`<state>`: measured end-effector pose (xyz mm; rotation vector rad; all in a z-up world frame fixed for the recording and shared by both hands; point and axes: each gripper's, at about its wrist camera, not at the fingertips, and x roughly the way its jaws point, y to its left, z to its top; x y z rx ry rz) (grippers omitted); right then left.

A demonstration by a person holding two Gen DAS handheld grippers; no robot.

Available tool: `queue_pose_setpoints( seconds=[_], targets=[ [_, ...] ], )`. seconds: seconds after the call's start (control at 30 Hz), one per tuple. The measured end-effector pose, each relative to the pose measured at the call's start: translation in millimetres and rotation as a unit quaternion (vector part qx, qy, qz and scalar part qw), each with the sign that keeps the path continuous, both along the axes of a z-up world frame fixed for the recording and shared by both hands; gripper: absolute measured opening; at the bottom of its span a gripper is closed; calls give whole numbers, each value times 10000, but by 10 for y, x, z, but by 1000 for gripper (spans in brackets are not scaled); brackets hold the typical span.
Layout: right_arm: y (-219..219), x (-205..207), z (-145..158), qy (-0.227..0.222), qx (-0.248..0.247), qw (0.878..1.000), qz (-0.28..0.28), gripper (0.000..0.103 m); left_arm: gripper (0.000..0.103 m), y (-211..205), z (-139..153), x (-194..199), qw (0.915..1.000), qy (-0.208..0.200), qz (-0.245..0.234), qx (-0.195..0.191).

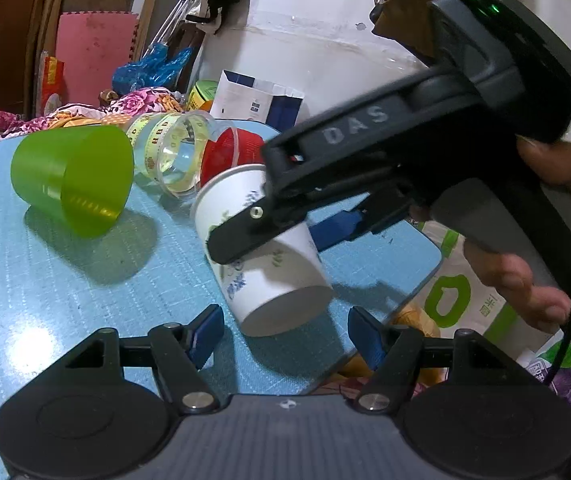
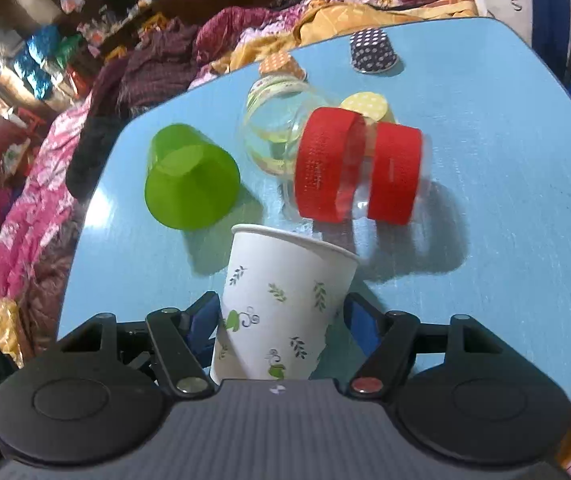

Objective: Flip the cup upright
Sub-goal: 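Close the right tool on the paper cup while the left tool holds it, then rotate the paper cup rim-up with the right tool after the left releases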

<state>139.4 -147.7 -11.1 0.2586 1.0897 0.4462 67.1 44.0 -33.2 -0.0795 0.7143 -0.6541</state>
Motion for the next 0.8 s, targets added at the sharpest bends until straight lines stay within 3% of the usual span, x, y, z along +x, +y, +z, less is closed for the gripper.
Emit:
queue_pose_setpoints(
  seconds=[0.2, 0.37, 0.47, 0.63, 0.8],
  targets=[
    [59, -134, 128, -554, -181, 9982, 148, 67, 72, 86, -4, -38, 9999, -73, 41, -98],
    [-3, -336, 168, -1444, -69, 9892, 259, 66, 72, 334, 38, -209, 9989, -287, 170, -339],
    [-17, -424, 99, -1925, -10, 9805, 395, 66, 72, 592, 134, -364, 9960, -539, 514, -502],
    [13, -590, -76, -3090, -157, 9498, 454, 67, 72, 914, 300, -505, 9858, -966, 1201, -660],
    [77, -771, -264, -4325, -307, 9008, 218, 67, 72, 980, 380, -519, 9783, -1142, 1596, -665]
  ],
)
